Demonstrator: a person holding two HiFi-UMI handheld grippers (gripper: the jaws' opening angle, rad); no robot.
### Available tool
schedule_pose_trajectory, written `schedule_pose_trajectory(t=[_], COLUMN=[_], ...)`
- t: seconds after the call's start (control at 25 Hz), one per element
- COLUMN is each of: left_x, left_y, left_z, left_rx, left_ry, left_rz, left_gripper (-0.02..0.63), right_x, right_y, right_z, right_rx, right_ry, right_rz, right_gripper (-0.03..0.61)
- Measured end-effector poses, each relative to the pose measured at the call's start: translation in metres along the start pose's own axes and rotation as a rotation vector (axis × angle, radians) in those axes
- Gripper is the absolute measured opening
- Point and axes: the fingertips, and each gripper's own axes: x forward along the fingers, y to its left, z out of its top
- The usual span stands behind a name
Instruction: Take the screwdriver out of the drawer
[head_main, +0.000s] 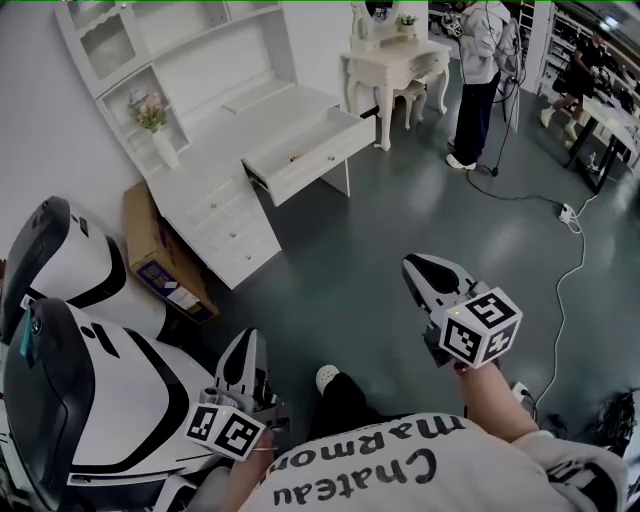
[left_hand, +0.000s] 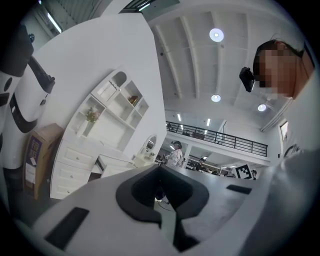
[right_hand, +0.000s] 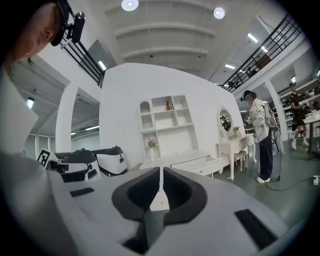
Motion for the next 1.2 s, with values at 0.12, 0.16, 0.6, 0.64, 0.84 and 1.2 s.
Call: schedule_pose_trajectory(t=[0.12, 0.16, 0.6, 0.64, 0.84, 1.2], left_x=[0.025, 0.036, 0.158, 0.168, 0.212, 0.252], left_y=[0.017, 0.021, 0.101, 0.108, 0.144, 0.199], left_z=[-0.001, -0.001, 0.058, 0.064, 0.093, 0.110], left_rx=[-0.021, -0.020, -0.030, -0.026, -0.001, -0.043], left_ry=[0.008, 0.013, 0.024, 0.027, 0.024, 0.057], left_rz=[-0.015, -0.027, -0.110, -0.120, -0.155, -0.179], left_gripper=[0.023, 0.023, 0.023, 0.023, 0.023, 0.023], right_x=[0.028, 0.037, 0.170, 0.181, 0.233, 0.284], right_y=[-0.007, -0.012, -0.040, -0.043, -0.053, -0.052], right_z=[-0.004, -0.005, 0.037, 0.042, 0.062, 0.065], right_rx=[-0.017, -0.021, 0.003, 0.004, 0.015, -0.039], right_ry=[0.030, 0.037, 0.032, 0.028, -0.002, 0.036], right_rz=[0.000, -0.004, -0.018, -0.022, -0.051, -0.107], right_gripper=[0.040, 0.040, 0.040, 0.040, 0.040, 0.041])
